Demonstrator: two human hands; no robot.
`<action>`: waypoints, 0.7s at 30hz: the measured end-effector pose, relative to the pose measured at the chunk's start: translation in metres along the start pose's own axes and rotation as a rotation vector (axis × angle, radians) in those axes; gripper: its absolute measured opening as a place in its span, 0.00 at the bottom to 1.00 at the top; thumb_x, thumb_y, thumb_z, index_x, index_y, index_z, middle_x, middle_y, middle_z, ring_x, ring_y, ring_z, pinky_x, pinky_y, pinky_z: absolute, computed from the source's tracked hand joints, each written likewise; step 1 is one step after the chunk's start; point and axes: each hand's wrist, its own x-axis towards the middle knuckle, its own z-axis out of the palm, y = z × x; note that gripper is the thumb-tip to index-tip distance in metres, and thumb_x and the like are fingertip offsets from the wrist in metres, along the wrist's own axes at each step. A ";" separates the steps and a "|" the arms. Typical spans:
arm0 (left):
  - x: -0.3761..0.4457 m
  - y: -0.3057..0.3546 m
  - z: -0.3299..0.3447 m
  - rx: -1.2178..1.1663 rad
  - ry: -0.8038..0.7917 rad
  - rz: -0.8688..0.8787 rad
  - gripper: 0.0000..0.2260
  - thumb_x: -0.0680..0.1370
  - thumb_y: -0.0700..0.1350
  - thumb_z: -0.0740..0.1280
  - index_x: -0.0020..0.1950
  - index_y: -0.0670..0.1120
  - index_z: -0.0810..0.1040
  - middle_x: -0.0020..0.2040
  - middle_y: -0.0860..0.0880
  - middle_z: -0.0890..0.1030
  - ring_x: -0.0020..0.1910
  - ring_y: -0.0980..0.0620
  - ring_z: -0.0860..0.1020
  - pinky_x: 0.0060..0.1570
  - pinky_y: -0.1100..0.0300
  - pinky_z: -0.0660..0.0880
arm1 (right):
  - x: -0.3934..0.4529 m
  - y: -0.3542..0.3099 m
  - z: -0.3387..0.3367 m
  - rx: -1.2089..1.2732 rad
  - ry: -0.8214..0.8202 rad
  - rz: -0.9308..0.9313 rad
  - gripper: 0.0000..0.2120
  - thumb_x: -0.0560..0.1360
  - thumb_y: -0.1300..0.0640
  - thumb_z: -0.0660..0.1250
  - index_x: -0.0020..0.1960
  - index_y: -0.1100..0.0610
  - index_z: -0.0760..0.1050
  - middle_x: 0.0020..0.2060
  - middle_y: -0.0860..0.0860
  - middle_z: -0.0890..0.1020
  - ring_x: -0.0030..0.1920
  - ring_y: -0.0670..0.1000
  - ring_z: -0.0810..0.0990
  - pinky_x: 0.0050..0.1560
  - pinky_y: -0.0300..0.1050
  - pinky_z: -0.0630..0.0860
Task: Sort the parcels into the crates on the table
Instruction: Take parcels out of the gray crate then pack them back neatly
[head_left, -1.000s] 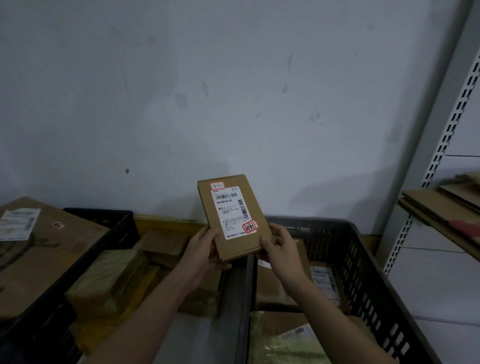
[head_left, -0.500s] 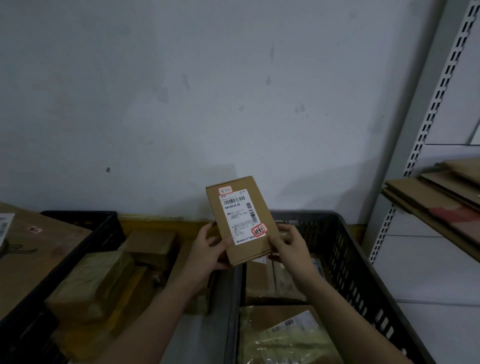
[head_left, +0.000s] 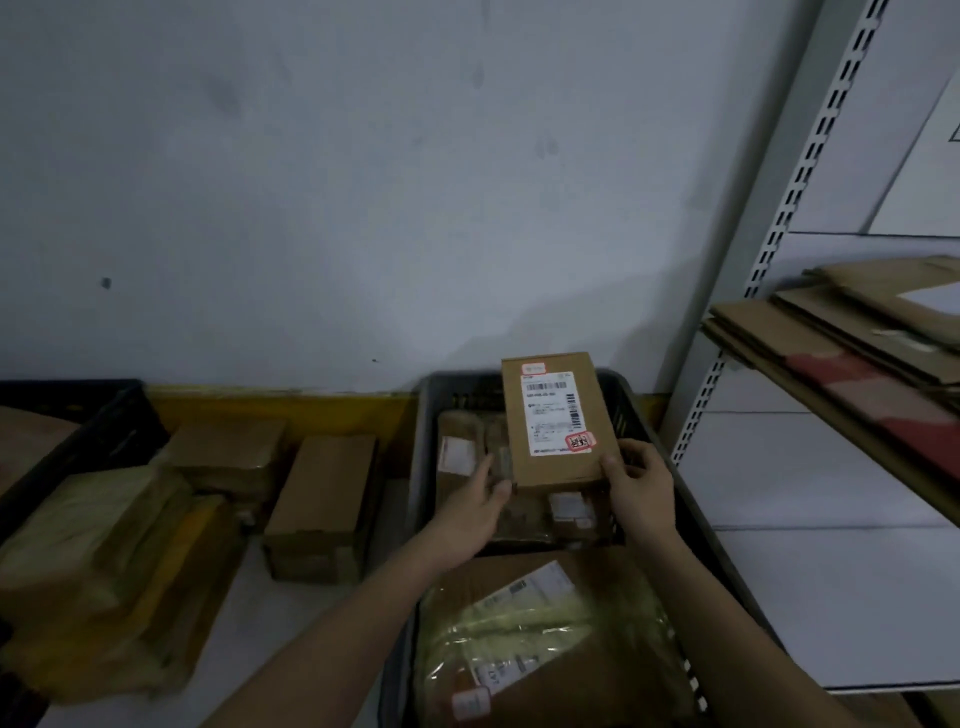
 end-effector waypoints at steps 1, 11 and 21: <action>0.001 -0.006 0.004 0.072 -0.050 -0.017 0.26 0.84 0.57 0.54 0.80 0.58 0.50 0.76 0.54 0.66 0.72 0.56 0.66 0.64 0.65 0.65 | 0.003 0.005 -0.007 -0.045 0.029 0.001 0.13 0.81 0.54 0.64 0.65 0.54 0.72 0.53 0.49 0.78 0.50 0.47 0.77 0.42 0.39 0.74; 0.003 -0.022 0.009 0.332 0.086 -0.006 0.11 0.86 0.49 0.52 0.56 0.50 0.73 0.48 0.49 0.80 0.39 0.59 0.74 0.34 0.67 0.65 | 0.015 0.032 0.000 -0.498 -0.009 0.077 0.13 0.82 0.62 0.57 0.65 0.60 0.66 0.61 0.62 0.74 0.54 0.60 0.76 0.52 0.53 0.76; 0.005 -0.025 0.012 0.395 0.101 -0.011 0.13 0.85 0.51 0.54 0.57 0.49 0.77 0.52 0.48 0.83 0.42 0.55 0.78 0.42 0.59 0.74 | 0.047 0.060 0.026 -0.977 -0.267 0.046 0.24 0.80 0.57 0.59 0.75 0.59 0.64 0.74 0.58 0.63 0.71 0.62 0.64 0.70 0.57 0.67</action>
